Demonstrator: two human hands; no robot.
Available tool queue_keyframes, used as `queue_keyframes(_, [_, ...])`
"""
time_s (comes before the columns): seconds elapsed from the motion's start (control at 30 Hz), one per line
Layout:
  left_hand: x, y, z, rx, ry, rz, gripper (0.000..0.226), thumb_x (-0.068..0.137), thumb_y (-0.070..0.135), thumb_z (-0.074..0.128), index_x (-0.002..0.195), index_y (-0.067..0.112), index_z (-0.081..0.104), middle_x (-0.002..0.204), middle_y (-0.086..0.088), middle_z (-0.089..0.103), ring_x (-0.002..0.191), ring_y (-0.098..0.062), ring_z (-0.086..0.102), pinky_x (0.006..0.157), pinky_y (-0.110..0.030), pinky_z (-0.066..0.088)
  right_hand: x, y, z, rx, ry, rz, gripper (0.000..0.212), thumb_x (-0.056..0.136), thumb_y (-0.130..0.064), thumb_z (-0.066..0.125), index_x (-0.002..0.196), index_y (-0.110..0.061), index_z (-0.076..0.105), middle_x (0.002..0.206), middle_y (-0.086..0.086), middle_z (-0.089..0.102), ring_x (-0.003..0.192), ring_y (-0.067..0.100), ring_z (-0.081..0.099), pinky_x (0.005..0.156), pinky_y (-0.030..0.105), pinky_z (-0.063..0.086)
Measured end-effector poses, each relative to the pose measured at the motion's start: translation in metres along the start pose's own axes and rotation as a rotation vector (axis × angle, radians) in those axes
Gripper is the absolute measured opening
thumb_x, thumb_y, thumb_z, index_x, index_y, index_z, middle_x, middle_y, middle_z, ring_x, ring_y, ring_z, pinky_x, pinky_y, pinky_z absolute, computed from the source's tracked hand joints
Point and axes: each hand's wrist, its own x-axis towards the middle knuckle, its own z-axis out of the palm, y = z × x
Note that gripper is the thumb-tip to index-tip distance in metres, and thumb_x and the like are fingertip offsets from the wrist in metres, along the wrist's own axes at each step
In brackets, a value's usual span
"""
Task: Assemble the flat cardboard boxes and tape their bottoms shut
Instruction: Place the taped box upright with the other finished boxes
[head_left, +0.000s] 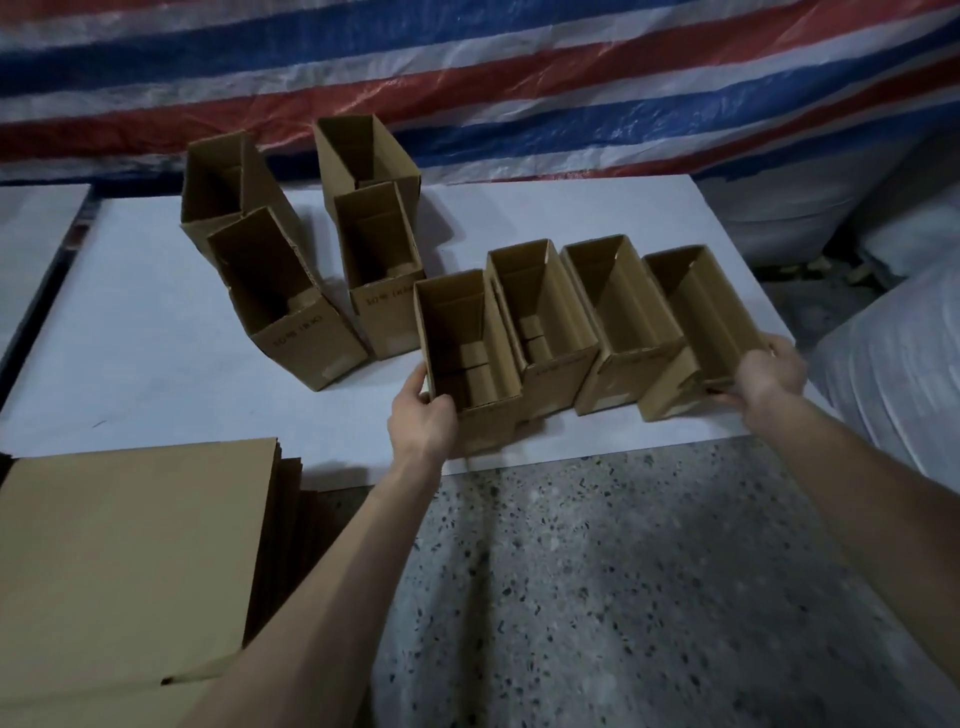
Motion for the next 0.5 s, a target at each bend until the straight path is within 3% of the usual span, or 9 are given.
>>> queue_keyframes(0.07, [0.003,0.007,0.010,0.006,-0.065,0.010,0.065,0.097,-0.001,0.040,0.154,0.031,0.037,0.122,-0.009,0.068,0.099,-0.029,0.068,0.089,-0.047,0.059,0.012,-0.001,-0.008,0.003,0.013,0.015,0.041,0.102,-0.005,0.036,0.129,-0.026,0.058,0.129,0.007,0.058,0.108,0.032,0.057,0.082,0.049,0.060])
queue_keyframes(0.13, [0.009,0.015,0.021,0.002,-0.104,0.026,0.063,0.099,0.002,0.042,0.154,0.031,0.035,0.127,-0.010,0.066,0.108,-0.034,0.065,0.091,-0.040,0.056,0.020,-0.005,-0.011,0.014,-0.002,0.025,0.042,0.103,-0.005,0.034,0.134,-0.023,0.056,0.135,0.010,0.057,0.113,0.033,0.058,0.083,0.046,0.059])
queue_keyframes(0.2, [0.019,0.024,0.030,-0.053,-0.116,0.020,0.058,0.103,0.008,0.045,0.155,0.029,0.033,0.133,-0.009,0.062,0.108,-0.030,0.064,0.091,-0.036,0.054,0.025,-0.013,-0.009,0.027,-0.039,0.025,0.040,0.105,-0.008,0.037,0.137,-0.023,0.055,0.136,0.010,0.056,0.117,0.033,0.058,0.083,0.041,0.058])
queue_keyframes(0.27, [0.030,0.033,0.034,-0.100,-0.077,0.008,0.053,0.104,0.019,0.050,0.154,0.025,0.035,0.139,-0.009,0.058,0.119,-0.029,0.060,0.104,-0.042,0.050,0.027,-0.022,-0.006,0.041,-0.099,0.014,0.037,0.107,-0.014,0.040,0.140,-0.025,0.052,0.135,0.008,0.055,0.116,0.031,0.058,0.084,0.038,0.058])
queue_keyframes(0.4, [0.038,0.041,0.026,-0.168,-0.050,0.008,0.064,0.100,0.041,0.058,0.154,0.017,0.034,0.150,-0.003,0.047,0.134,-0.025,0.048,0.113,-0.046,0.041,0.032,-0.032,-0.004,0.059,-0.173,0.015,0.036,0.106,-0.025,0.047,0.143,-0.025,0.046,0.142,0.007,0.051,0.125,0.031,0.054,0.097,0.043,0.055])
queue_keyframes(0.5, [0.028,0.040,0.017,-0.096,-0.064,0.029,0.066,0.099,0.041,0.059,0.154,0.017,0.032,0.153,-0.003,0.044,0.137,-0.025,0.045,0.114,-0.046,0.039,0.028,-0.030,-0.004,0.023,-0.214,0.031,0.044,0.105,-0.037,0.048,0.147,-0.026,0.042,0.147,0.006,0.048,0.130,0.031,0.051,0.103,0.049,0.051])
